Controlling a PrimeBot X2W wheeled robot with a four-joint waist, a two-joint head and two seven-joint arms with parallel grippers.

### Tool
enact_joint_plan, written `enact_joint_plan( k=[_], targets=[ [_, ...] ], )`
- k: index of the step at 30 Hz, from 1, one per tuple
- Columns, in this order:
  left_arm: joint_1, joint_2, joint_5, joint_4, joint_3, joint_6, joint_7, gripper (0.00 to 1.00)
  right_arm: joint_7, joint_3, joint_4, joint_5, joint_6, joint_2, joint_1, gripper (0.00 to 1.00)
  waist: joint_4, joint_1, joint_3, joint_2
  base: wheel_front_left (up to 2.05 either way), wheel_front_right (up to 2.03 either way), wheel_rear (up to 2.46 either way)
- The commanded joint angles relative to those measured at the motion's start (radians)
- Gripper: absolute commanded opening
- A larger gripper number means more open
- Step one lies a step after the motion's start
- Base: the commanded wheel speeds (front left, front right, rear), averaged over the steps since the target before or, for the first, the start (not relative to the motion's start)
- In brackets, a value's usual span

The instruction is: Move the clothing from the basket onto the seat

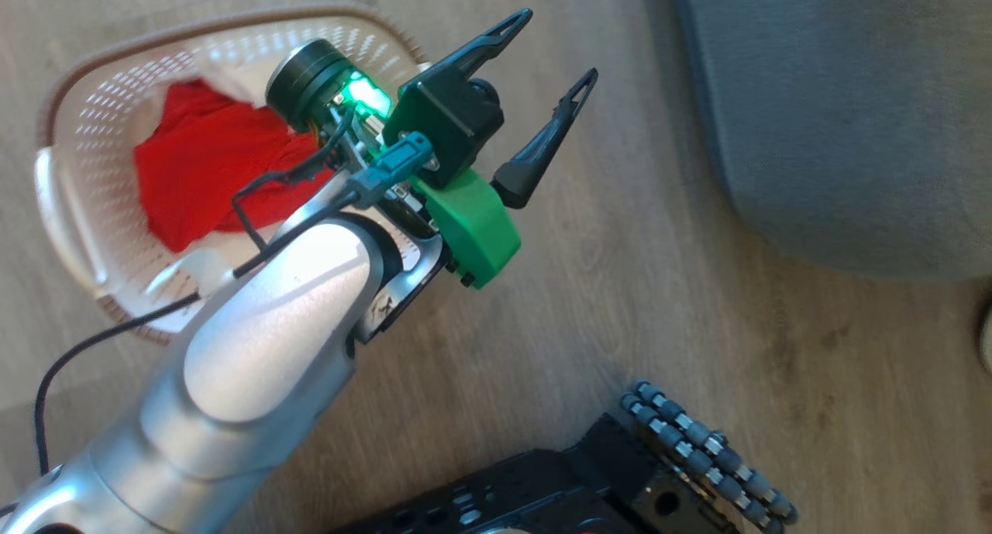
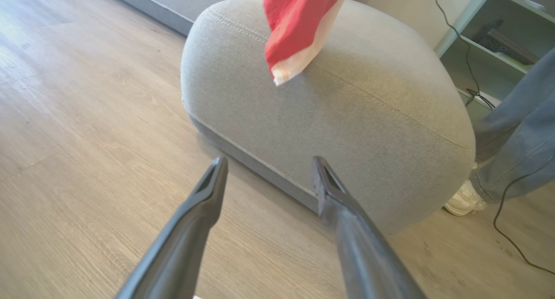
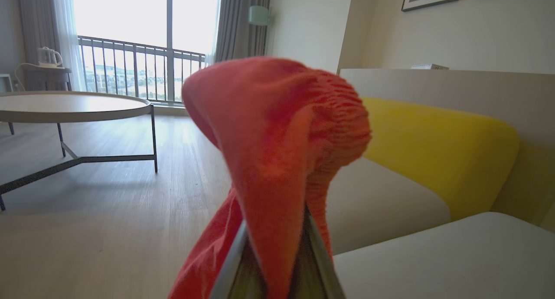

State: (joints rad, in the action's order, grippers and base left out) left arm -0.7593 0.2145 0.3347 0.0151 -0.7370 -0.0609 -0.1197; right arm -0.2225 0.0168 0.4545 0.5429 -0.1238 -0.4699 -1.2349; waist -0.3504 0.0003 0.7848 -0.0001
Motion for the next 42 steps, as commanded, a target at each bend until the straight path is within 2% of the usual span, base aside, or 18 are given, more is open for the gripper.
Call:
enact_joint_plan(
  k=[1,6,10,16,20,21,22,23,24,28,34,38,42],
  targets=[
    [0.004,0.008,-0.005,-0.050,0.020,0.006,0.011,1.00,0.023,0.055,0.005,0.017,-0.007,-0.065,-0.059,0.00,0.052,-0.0003,0.035,0.0001,0.00,0.00,0.00],
    [0.033,0.008,0.001,-0.068,0.010,0.010,0.039,1.00,0.105,0.190,0.142,-0.049,-0.007,-0.199,-0.181,0.00,0.120,-0.0003,0.070,0.0001,0.00,0.00,0.00],
    [0.055,0.010,-0.004,-0.083,-0.007,0.014,0.048,1.00,0.124,0.298,0.238,-0.128,-0.007,-0.271,-0.224,0.00,0.161,-0.0003,0.100,0.0001,0.00,0.00,0.00],
    [0.040,0.026,-0.022,-0.130,-0.006,0.026,0.030,1.00,0.069,0.463,0.398,-0.242,-0.007,-0.277,-0.177,0.00,0.184,-0.0003,0.156,0.0001,0.00,0.00,0.00],
    [0.046,0.023,-0.027,-0.145,-0.022,0.033,0.016,1.00,0.011,0.574,0.531,-0.339,-0.007,-0.225,-0.099,0.02,0.195,-0.0003,0.157,0.0001,0.00,0.00,0.00],
    [0.049,0.024,-0.028,-0.149,-0.025,0.036,0.012,1.00,0.001,0.589,0.553,-0.360,-0.007,-0.204,-0.088,0.15,0.195,-0.0003,0.158,0.0001,0.00,0.00,0.00],
    [0.051,0.026,-0.029,-0.154,-0.026,0.040,0.006,1.00,-0.007,0.600,0.570,-0.380,-0.007,-0.182,-0.081,0.35,0.194,-0.0003,0.162,0.0001,0.00,0.00,0.00],
    [0.054,0.028,-0.031,-0.158,-0.026,0.044,0.002,1.00,-0.012,0.602,0.585,-0.395,-0.007,-0.155,-0.078,0.49,0.191,-0.0003,0.164,0.0001,0.00,0.00,0.00],
    [0.058,0.031,-0.031,-0.160,-0.026,0.048,-0.001,1.00,-0.010,0.601,0.605,-0.405,-0.007,-0.127,-0.077,1.00,0.188,-0.0003,0.163,0.0001,0.00,0.00,0.00],
    [0.090,0.047,-0.026,-0.165,-0.032,0.057,-0.005,1.00,-0.014,0.595,0.649,-0.438,-0.007,-0.082,-0.085,1.00,0.174,-0.0003,0.133,0.0001,0.00,0.00,0.00],
    [0.104,0.060,-0.013,-0.172,-0.022,0.065,-0.003,1.00,-0.007,0.569,0.673,-0.462,-0.007,-0.089,-0.098,1.00,0.154,-0.0003,0.094,0.0001,0.00,0.00,0.00],
    [0.100,0.057,0.002,-0.155,-0.005,0.070,0.020,1.00,0.002,0.490,0.679,-0.465,-0.007,-0.082,-0.074,1.00,0.126,-0.0003,0.037,0.0001,0.00,0.00,0.00],
    [0.114,0.048,0.027,-0.121,0.010,0.076,0.050,1.00,-0.007,0.389,0.653,-0.420,-0.007,-0.052,-0.006,1.00,0.105,-0.0003,-0.036,0.0001,0.00,0.00,0.00]
  ],
)
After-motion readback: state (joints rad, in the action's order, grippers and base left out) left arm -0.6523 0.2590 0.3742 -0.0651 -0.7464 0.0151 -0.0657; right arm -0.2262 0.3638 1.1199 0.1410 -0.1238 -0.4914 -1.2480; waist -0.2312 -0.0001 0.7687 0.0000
